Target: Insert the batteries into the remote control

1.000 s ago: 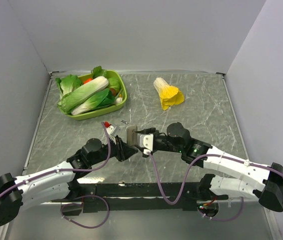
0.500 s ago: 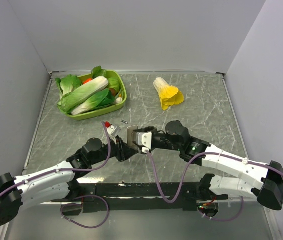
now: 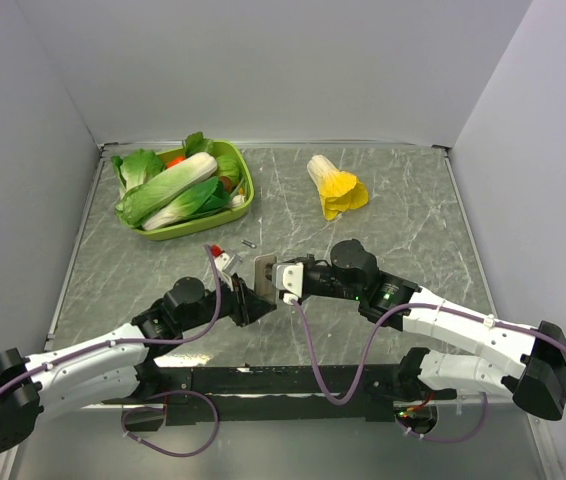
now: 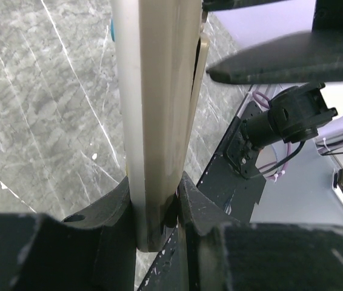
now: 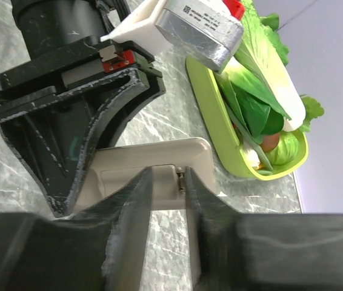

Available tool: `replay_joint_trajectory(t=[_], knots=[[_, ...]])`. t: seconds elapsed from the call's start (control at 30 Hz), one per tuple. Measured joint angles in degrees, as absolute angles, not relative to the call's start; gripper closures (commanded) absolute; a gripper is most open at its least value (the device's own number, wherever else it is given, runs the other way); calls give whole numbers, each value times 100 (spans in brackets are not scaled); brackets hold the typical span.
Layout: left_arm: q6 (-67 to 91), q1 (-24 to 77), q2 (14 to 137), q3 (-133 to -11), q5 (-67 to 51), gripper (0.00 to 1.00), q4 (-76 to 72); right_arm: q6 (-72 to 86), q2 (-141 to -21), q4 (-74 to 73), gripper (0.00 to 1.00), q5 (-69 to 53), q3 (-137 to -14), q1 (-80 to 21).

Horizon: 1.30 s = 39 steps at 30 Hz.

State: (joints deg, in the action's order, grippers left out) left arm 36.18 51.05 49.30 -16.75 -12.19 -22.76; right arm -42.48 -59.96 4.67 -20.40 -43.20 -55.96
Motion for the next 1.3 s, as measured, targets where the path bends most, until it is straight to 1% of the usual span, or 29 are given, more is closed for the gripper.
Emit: replay_joint_trajectory(t=[0.03, 0.27, 0.37, 0.57, 0.73, 0.87, 0.97, 1.0, 1.03, 1.07, 1.3], knots=[[3625, 5109, 4912, -1675, -1216, 99, -2246, -4248, -5994, 467, 76, -2040, -4320, -5592], [3623, 5122, 4858, -1675, -1079, 99, -2053, -4224, -5966, 436, 85, -2049, -4320, -5581], [3623, 5122, 4928, -1675, -919, 99, -1999, -4171, -5902, 344, 85, -2097, -4320, -5570], [3610, 5118, 5207, -1708, -845, 99, -2034, -4086, -5881, 196, 81, -2165, -4305, -5570], [3551, 5118, 5363, -1712, -1098, 99, -2239, -4001, -5887, 185, 80, -2171, -4305, -5489], [3511, 5118, 5391, -1712, -1330, 99, -2359, -3979, -5951, 191, 81, -2180, -4307, -5354], [3511, 5113, 5389, -1712, -1385, 99, -2379, -3933, -6010, 228, 90, -2244, -4307, -5249], [3509, 5113, 5389, -1712, -1391, 99, -2375, -3905, -6025, 242, 96, -2283, -4307, -5216], [3507, 5107, 5391, -1712, -1396, 99, -2370, -3879, -6034, 259, 99, -2311, -4307, -5186], [3507, 5109, 5391, -1712, -1400, 99, -2370, -3861, -6036, 270, 100, -2340, -4307, -5164], [3483, 5109, 5507, -1719, -1323, 99, -2373, -3638, -6040, 272, 100, -2390, -4307, -5085]])
